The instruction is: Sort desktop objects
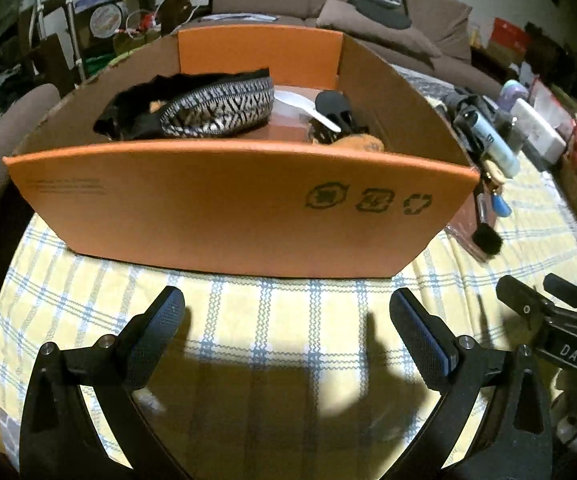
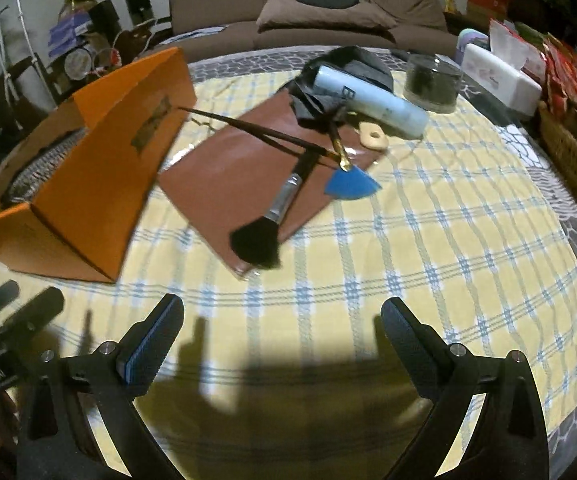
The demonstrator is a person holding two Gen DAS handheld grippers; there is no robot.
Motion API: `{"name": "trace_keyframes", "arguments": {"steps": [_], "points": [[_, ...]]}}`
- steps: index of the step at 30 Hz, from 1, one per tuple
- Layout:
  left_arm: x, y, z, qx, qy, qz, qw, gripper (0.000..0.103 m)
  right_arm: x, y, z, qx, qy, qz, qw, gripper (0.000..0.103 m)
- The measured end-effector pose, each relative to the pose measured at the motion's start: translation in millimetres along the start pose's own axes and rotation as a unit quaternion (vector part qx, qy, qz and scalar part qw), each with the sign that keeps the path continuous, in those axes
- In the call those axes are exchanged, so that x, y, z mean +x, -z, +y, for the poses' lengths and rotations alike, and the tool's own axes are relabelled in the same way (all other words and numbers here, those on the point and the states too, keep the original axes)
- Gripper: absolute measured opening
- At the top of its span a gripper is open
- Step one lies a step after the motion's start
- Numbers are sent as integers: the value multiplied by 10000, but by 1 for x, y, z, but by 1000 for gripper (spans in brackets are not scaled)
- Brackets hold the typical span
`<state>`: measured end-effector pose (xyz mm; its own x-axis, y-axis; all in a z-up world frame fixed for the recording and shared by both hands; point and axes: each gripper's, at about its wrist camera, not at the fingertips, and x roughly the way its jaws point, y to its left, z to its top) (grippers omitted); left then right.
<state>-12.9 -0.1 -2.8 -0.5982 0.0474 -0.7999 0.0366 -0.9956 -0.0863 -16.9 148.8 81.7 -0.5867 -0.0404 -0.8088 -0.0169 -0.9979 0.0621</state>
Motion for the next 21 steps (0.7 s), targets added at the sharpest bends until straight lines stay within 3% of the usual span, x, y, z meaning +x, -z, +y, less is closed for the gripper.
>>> {"name": "trace_keyframes", "arguments": {"steps": [8,21], "points": [[22,7,3,-45,-215,200,9996,103,16,11,-4,-13,306,83,9995,103],[27,12,-1,-27,-364,34,9993,103,17,14,-1,-9,483,-55,9988,103]]}}
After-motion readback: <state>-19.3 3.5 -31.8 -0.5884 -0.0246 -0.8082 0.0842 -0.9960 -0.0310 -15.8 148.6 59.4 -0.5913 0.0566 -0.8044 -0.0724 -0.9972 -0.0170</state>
